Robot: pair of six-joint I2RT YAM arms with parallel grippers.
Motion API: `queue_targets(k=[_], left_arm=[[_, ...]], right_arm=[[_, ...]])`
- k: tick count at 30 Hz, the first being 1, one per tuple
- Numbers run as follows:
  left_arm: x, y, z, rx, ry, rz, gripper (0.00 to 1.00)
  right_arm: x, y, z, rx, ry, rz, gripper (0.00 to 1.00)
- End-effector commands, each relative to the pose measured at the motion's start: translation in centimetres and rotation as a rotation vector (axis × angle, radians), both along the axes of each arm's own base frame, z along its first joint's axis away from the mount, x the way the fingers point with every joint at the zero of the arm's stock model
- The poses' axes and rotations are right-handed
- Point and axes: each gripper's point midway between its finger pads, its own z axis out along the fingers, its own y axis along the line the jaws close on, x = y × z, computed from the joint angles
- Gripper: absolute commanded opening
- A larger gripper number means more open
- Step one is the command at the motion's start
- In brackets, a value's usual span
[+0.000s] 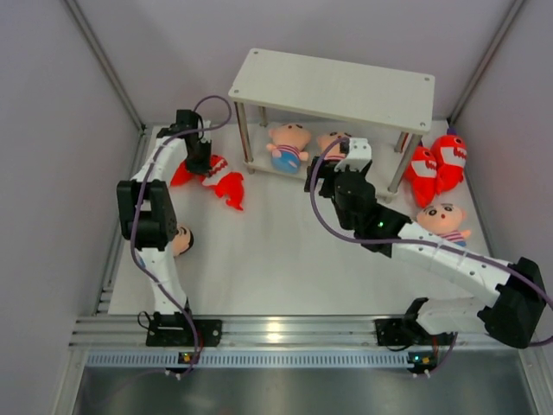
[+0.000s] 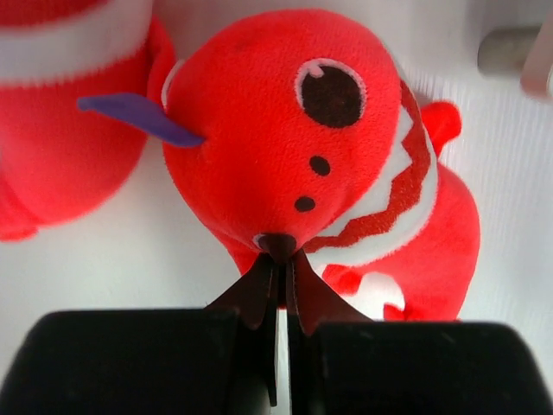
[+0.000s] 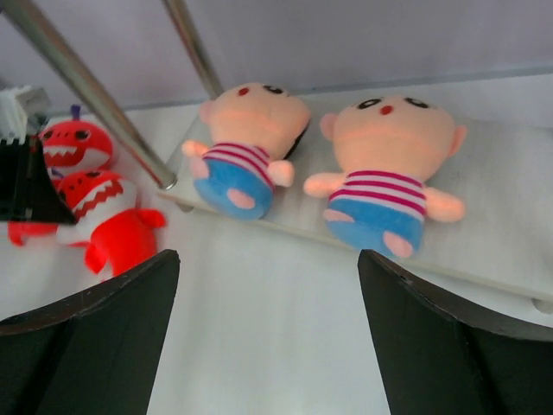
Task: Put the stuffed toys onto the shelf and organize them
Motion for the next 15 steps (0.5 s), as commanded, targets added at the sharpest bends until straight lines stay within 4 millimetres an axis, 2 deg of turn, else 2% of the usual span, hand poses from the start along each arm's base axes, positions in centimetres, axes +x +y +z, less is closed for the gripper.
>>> queue_targets(k=[1, 2, 4, 5, 6, 7, 8, 9, 10, 12, 13, 15], left_arm=[[-2.5, -0.9, 4.5, -0.134, -0.063, -0.003, 0.00], [-3.3, 0.3, 7.4, -0.130, -0.129, 0.001, 0.00], [-5.3, -0.2, 8.4, -0.148, -0.143, -0.025, 0.00], [-6.4, -0.5, 10.7, -0.160, -0.198, -0.039, 0.00], [-7.7, -1.0, 10.8, -0.182, -0.195, -0.053, 0.00], [-8.5, -1.3, 11.6, -0.196, -0.214, -0.066, 0.00], [-9.8, -1.5, 13.8, -0.202, -0.273, -0.078, 0.00], [-10.8, -1.5, 13.8, -0.204, -0.275, -0.079, 0.00], [-11.8, -1.5, 15.5, -0.194, -0.327, -0.082, 0.00], [-12.9, -1.5, 16.5, -0.193, -0.352, -0.084, 0.00], [-13.3, -1.4, 17.0, -0.174, -0.366, -0.103, 0.00], [-14.1, -1.6, 17.9, -0.178, -0.378, -0.128, 0.00]], right_arm=[[-1.4, 6.6, 0.8, -0.069, -0.057, 0.287, 0.85], [-2.2, 9.0, 1.6, -0.096, -0.084, 0.414, 0.85], [-2.8, 12.8, 1.3, -0.110, -0.092, 0.547, 0.86], [-3.8, 14.9, 1.2, -0.102, -0.098, 0.656, 0.86], [-4.2, 16.2, 1.2, -0.098, -0.101, 0.711, 0.87], [-4.4, 17.9, 0.1, -0.103, -0.087, 0.763, 0.88], [-4.9, 19.2, 1.3, -0.082, -0.112, 0.822, 0.89], [-5.0, 20.2, 1.3, -0.073, -0.114, 0.845, 0.95], [-4.6, 21.5, 1.3, -0.075, -0.100, 0.856, 0.99], [-4.1, 22.8, 1.1, -0.063, -0.046, 0.859, 0.99], [-3.6, 24.2, 1.3, -0.057, -0.035, 0.870, 0.99], [-4.8, 25.8, 1.4, -0.031, -0.045, 0.954, 0.99]])
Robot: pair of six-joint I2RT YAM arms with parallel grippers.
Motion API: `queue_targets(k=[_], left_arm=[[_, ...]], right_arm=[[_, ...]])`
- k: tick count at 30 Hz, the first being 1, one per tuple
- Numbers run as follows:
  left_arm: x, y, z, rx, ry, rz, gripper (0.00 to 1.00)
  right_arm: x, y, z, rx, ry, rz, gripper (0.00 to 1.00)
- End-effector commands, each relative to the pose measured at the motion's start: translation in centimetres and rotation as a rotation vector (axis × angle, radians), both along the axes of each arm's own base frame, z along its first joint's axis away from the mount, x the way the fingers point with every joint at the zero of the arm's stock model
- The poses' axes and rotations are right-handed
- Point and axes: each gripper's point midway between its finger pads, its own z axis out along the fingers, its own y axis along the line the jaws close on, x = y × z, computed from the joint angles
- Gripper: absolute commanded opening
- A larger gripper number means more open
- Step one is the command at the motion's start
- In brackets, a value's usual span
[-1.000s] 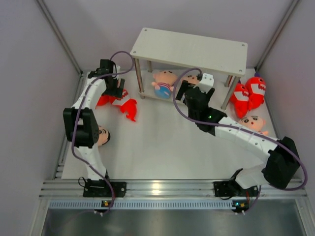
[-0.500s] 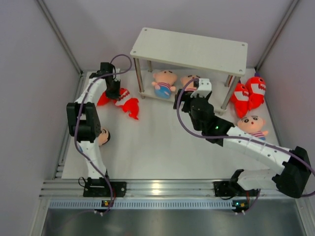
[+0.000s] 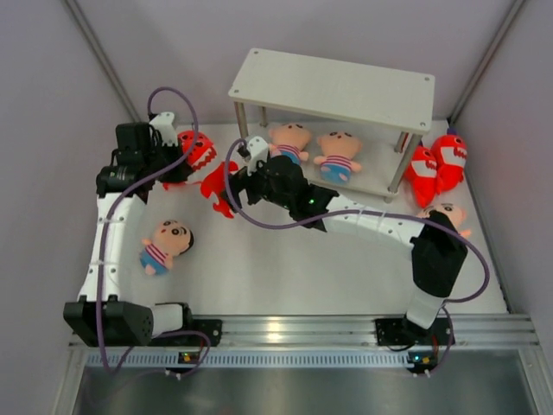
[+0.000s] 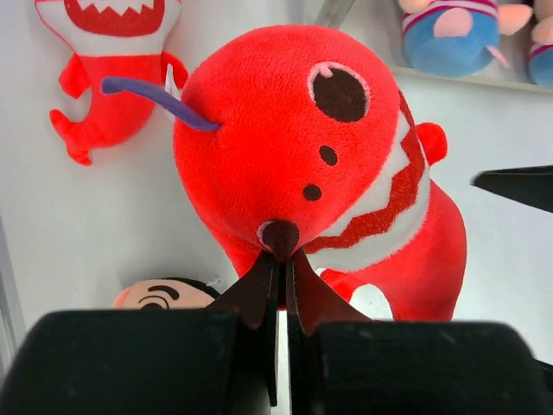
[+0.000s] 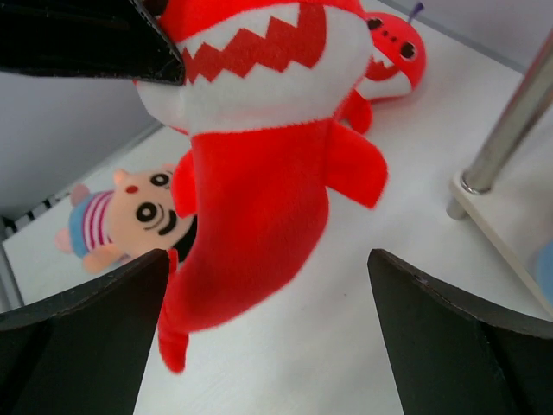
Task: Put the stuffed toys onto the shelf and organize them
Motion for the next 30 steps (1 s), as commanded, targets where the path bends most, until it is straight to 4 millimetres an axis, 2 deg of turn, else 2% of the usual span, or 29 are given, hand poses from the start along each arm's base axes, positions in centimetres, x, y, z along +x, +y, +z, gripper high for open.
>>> queue_targets(k=[1, 2, 5, 8, 10, 11, 12, 14, 15, 18, 20, 21, 22, 23, 24, 25, 26, 27, 28, 29, 30], left_arm=[[-1.0, -0.8, -0.1, -0.012, 0.016, -0.056, 0.00], [-1.2, -1.1, 0.3, -0.031, 0.009, -0.066, 0.00], [-1.5, -1.8, 0.8, -0.063, 0.004, -0.096, 0.00], [-1.6, -2.1, 1.6, -0.073, -0.006, -0.103, 0.00], [-1.6, -2.2, 2.6, -0.075, -0.032, -0.107, 0.00], [-1.6, -2.2, 2.9, -0.079, -0.036, -0.111, 0.00], [-1.7, -2.6, 3.5, -0.092, -0.049, -0.129, 0.00], [-2.1, -3.1, 4.0, -0.109, -0.056, -0.162, 0.00], [-2.3, -3.6, 4.1, -0.127, -0.057, -0.188, 0.00], [-2.7, -4.1, 3.9, -0.149, -0.042, -0.210, 0.00], [-2.6, -4.0, 4.0, -0.141, -0.045, -0.205, 0.03], [-2.5, -3.7, 3.8, -0.131, -0.040, -0.192, 0.26], [-2.5, -3.4, 3.9, -0.117, -0.042, -0.176, 0.62], [-2.1, -2.4, 4.1, -0.075, -0.053, -0.135, 0.98], [-2.2, -1.9, 4.2, -0.053, -0.048, -0.113, 0.98], [-1.9, -0.2, 4.1, 0.012, -0.041, -0.036, 0.98], [-1.6, 0.8, 5.5, 0.050, -0.074, 0.016, 0.98], [-1.6, 2.2, 6.0, 0.095, -0.079, 0.082, 0.98], [-1.6, 3.4, 6.7, 0.140, -0.100, 0.130, 0.98], [-1.8, 5.7, 8.1, 0.222, -0.133, 0.234, 0.98], [-2.0, 6.5, 8.8, 0.254, -0.146, 0.262, 0.98]], right_arm=[[-2.3, 3.7, 3.9, 0.117, -0.025, 0.156, 1.00], [-2.5, 4.3, 4.2, 0.136, -0.031, 0.169, 0.99], [-1.9, 5.3, 3.5, 0.118, -0.020, 0.139, 0.99], [-0.4, 5.9, 1.3, 0.056, 0.011, 0.071, 0.94], [0.0, 6.3, -0.6, 0.012, 0.038, 0.057, 0.77], [0.5, 6.2, -0.4, 0.016, 0.040, 0.028, 0.68], [0.8, 6.0, -0.6, 0.014, 0.046, 0.005, 0.50], [1.7, 5.3, -0.6, 0.018, 0.055, -0.068, 0.27], [1.9, 5.1, -0.3, 0.021, 0.050, -0.083, 0.03], [1.9, 4.0, 1.7, 0.060, 0.024, -0.112, 0.00], [1.5, 2.9, 4.2, 0.090, 0.000, -0.121, 0.00], [1.5, 2.3, 5.4, 0.102, -0.016, -0.126, 0.00], [1.2, 1.3, 8.0, 0.138, -0.042, -0.131, 0.00], [1.2, 0.6, 9.1, 0.136, -0.061, -0.134, 0.00], [1.6, -0.5, 10.5, 0.147, -0.078, -0.151, 0.00], [1.5, -1.8, 13.9, 0.173, -0.120, -0.156, 0.00], [1.9, -2.6, 15.1, 0.172, -0.138, -0.167, 0.00], [3.0, -4.3, 15.7, 0.145, -0.144, -0.198, 0.00], [3.6, -6.0, 18.9, 0.178, -0.181, -0.225, 0.00], [4.2, -7.3, 20.1, 0.182, -0.193, -0.260, 0.00], [5.8, -10.0, 20.3, 0.146, -0.180, -0.325, 0.00]])
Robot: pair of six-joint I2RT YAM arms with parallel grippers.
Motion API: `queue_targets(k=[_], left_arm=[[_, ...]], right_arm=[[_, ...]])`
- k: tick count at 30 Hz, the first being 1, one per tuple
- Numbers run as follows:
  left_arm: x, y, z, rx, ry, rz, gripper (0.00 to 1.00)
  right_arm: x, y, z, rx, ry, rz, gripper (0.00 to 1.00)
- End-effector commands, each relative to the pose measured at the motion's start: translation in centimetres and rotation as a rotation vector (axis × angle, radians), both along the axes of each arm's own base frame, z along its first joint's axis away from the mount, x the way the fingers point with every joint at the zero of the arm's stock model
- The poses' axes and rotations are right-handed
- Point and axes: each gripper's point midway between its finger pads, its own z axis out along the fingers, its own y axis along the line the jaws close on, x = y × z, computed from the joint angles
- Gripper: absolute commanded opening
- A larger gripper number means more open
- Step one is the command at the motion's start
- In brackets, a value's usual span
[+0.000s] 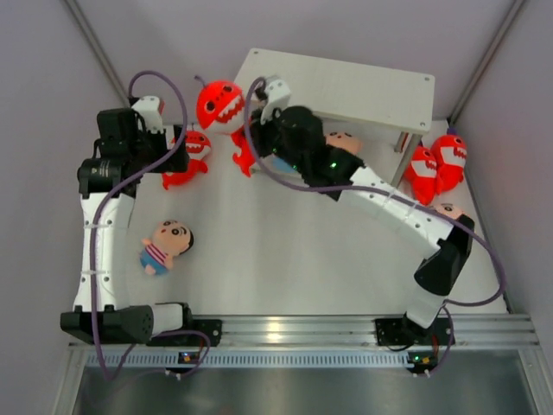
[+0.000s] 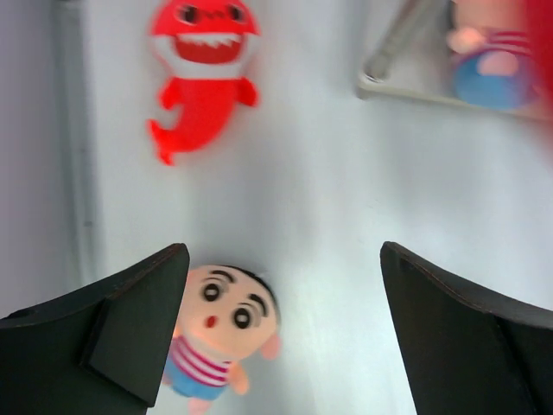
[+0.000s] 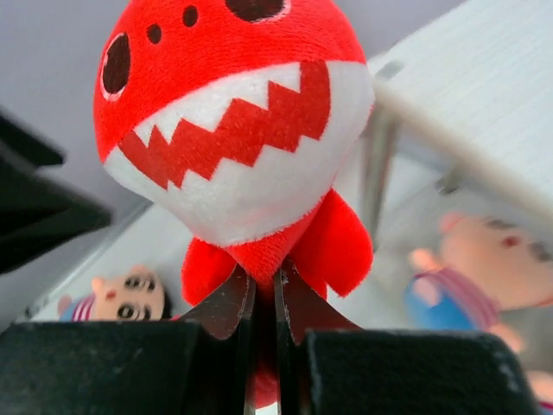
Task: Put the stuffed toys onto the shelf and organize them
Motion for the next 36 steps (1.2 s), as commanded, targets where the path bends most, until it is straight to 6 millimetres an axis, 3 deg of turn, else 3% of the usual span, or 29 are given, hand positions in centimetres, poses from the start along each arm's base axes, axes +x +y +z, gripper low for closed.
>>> queue_targets(k=[1, 3, 4, 6, 9, 12, 15, 18, 21, 27, 28, 31, 32, 36], left_arm=[[-1.2, 5.5, 4.1, 0.211, -0.098, 0.222, 0.98], [-1.6, 6.1, 4.4, 0.238, -0.100, 0.238, 0.98], [-1.7, 6.0, 4.1, 0.240, -0.094, 0.235, 0.98], [-1.7, 5.6, 2.6, 0.230, -0.060, 0.210, 0.98], [-1.6, 5.2, 0.5, 0.220, -0.007, 0.184, 0.98], [-1.3, 4.9, -0.7, 0.215, 0.026, 0.162, 0.98], [-1.0, 4.8, -1.3, 0.217, 0.044, 0.151, 0.98], [-1.0, 4.7, -1.9, 0.217, 0.058, 0.144, 0.98], [-1.0, 4.6, -2.6, 0.217, 0.078, 0.132, 0.98], [-1.1, 4.6, -3.0, 0.219, 0.086, 0.126, 0.98], [-1.1, 4.6, -3.0, 0.222, 0.088, 0.127, 0.98], [-1.0, 4.6, -3.2, 0.221, 0.092, 0.123, 0.98], [-1.0, 4.6, -3.2, 0.222, 0.095, 0.123, 0.98], [-0.7, 4.2, -3.6, 0.202, 0.104, 0.109, 0.98]], right_arm=[[2.7, -10.1, 13.9, 0.134, -0.168, -0.206, 0.00], [4.5, -15.2, 14.6, 0.083, -0.147, -0.377, 0.00], [4.5, -17.7, 17.3, 0.113, -0.169, -0.446, 0.00], [6.1, -23.9, 18.0, 0.098, -0.158, -0.644, 0.00], [6.7, -31.8, 16.5, 0.029, -0.098, -0.868, 0.00], [6.5, -35.9, 14.4, -0.002, -0.034, -0.955, 0.00], [7.4, -38.2, 11.4, -0.031, 0.049, -0.984, 0.00], [8.3, -39.2, 9.1, -0.046, 0.127, -0.978, 0.00], [9.9, -38.6, 6.2, -0.088, 0.198, -0.961, 0.00], [12.0, -38.0, 3.8, -0.054, 0.265, -0.917, 0.08], [12.1, -38.1, 3.7, -0.055, 0.267, -0.924, 0.12], [11.8, -38.1, 4.3, -0.045, 0.256, -0.917, 0.44], [11.7, -38.1, 4.6, -0.041, 0.247, -0.911, 0.60], [10.1, -37.9, 7.7, -0.019, 0.175, -0.866, 0.85]])
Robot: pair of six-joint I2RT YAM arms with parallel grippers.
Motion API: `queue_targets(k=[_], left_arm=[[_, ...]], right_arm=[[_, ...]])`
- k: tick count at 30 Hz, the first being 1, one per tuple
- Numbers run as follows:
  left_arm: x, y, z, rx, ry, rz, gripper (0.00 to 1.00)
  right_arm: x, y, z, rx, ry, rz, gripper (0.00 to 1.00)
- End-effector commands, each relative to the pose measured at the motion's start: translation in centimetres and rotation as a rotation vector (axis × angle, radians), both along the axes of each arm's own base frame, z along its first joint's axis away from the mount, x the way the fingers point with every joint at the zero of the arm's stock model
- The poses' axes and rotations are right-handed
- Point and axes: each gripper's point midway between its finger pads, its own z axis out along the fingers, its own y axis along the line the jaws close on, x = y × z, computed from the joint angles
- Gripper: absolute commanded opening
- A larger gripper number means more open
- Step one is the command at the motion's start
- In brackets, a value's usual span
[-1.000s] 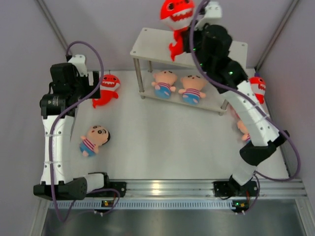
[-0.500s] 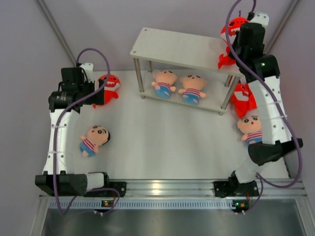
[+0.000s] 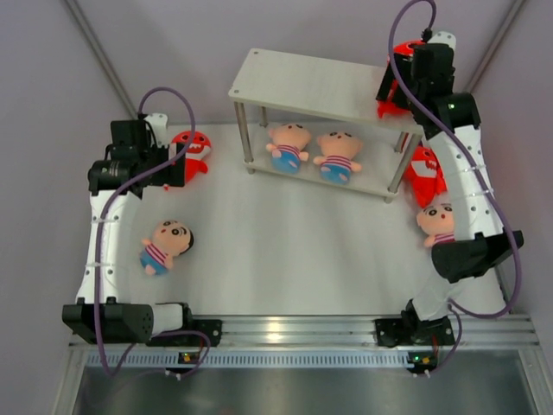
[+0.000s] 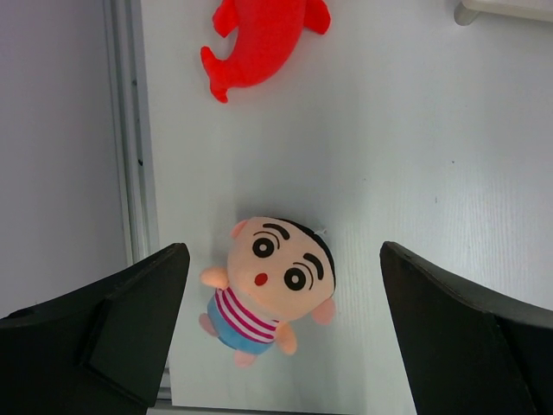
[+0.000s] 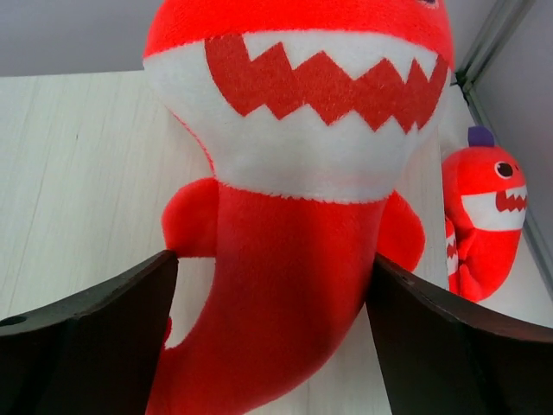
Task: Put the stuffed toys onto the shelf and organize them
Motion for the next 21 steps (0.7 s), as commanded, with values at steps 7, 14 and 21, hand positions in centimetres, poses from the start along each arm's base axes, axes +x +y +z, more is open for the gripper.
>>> queue_targets(k=[7, 14, 21], left_arm=[[0.6, -1.2, -1.1, -0.051, 0.029, -0.046, 0.98], [0.8, -1.4, -1.8, -0.066, 0.050, -0.050, 0.98], [0.8, -1.4, -2.5, -0.061, 0.069, -0.054, 0.98]], right_arm=[[-6.5, -1.1, 10.5, -0.057, -0.265, 0.099, 0.99], [-11.8, -5.1, 14.3, -0.149, -0.413, 0.035, 1.00], [-11.1, -18.4, 0.5, -0.057, -0.082, -0.289, 0.73]])
